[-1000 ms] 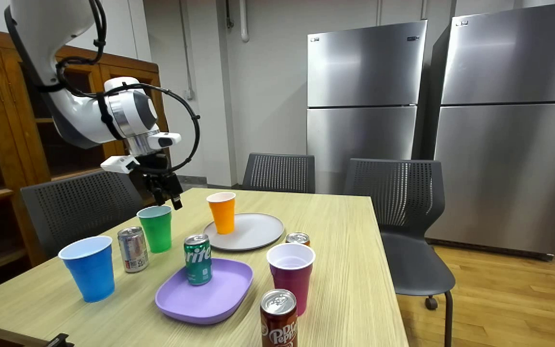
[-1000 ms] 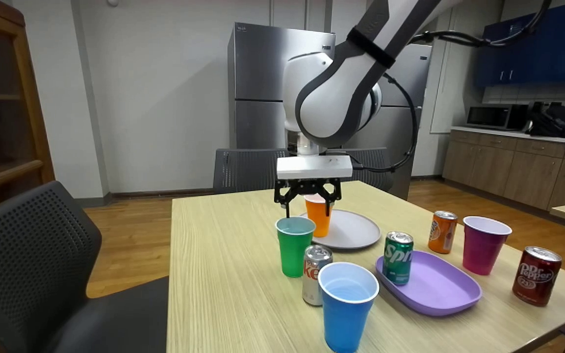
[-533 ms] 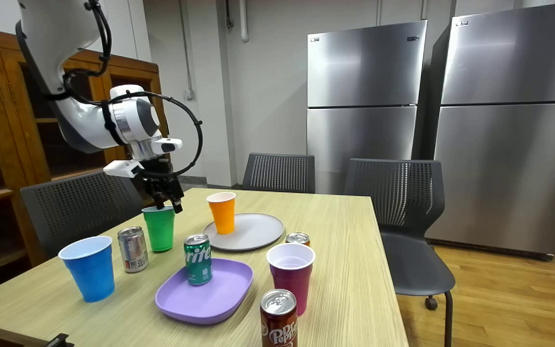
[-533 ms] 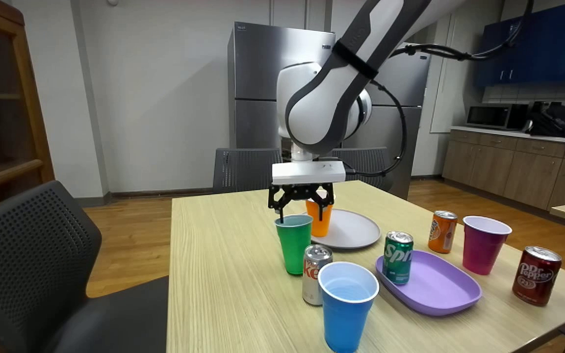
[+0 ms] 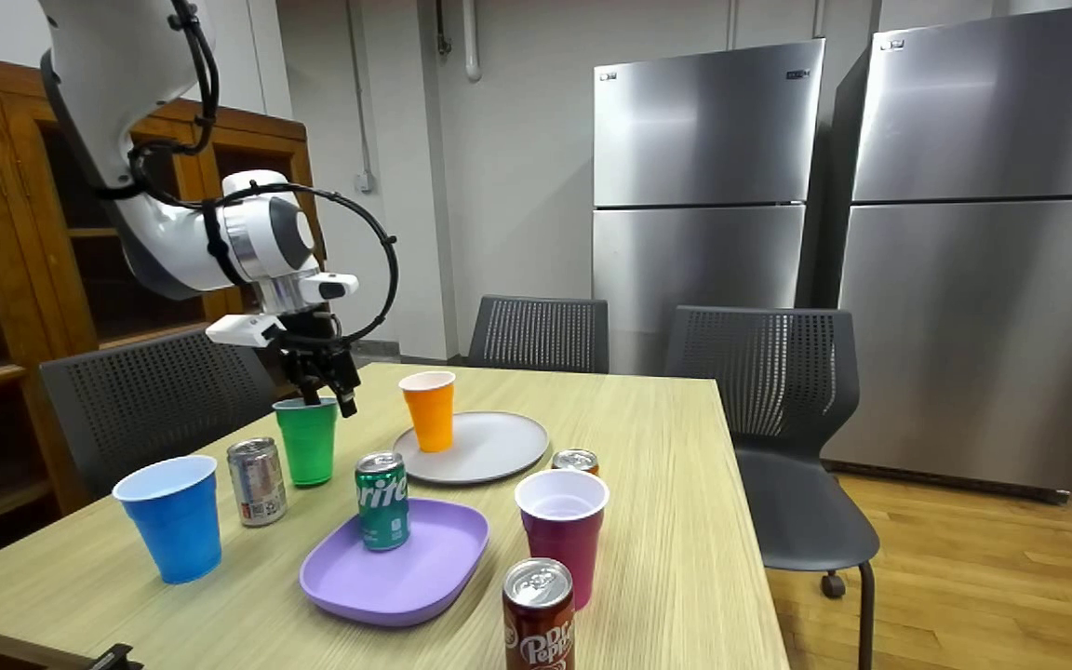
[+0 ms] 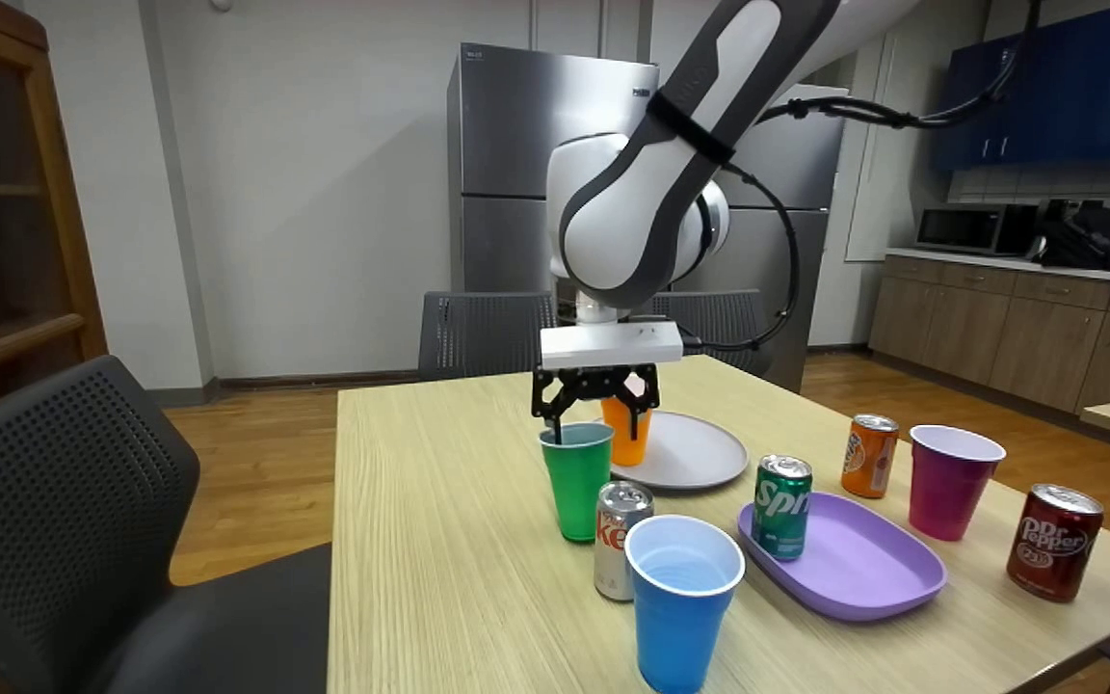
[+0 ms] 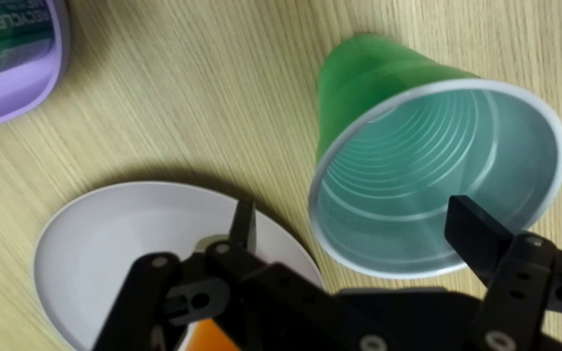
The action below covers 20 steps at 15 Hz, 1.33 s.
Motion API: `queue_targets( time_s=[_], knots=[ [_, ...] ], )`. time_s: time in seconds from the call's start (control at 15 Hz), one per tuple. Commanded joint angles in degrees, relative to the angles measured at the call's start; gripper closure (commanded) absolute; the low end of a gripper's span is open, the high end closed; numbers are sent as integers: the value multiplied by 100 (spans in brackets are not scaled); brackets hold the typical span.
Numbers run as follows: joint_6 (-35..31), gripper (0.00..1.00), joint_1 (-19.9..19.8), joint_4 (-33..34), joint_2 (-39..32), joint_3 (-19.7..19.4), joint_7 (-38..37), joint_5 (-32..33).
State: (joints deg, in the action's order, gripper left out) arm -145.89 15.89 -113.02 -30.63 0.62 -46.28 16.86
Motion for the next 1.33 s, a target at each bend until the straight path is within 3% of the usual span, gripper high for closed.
queue_targets(
  time_s=[0.0, 0.6, 1.27],
  knots=[
    [197, 28, 160, 98, -41, -119, 151, -137],
    [185, 97, 236, -17, 6, -149, 125, -205],
    [-117, 99, 218, -501, 753, -188, 45, -121]
  ],
)
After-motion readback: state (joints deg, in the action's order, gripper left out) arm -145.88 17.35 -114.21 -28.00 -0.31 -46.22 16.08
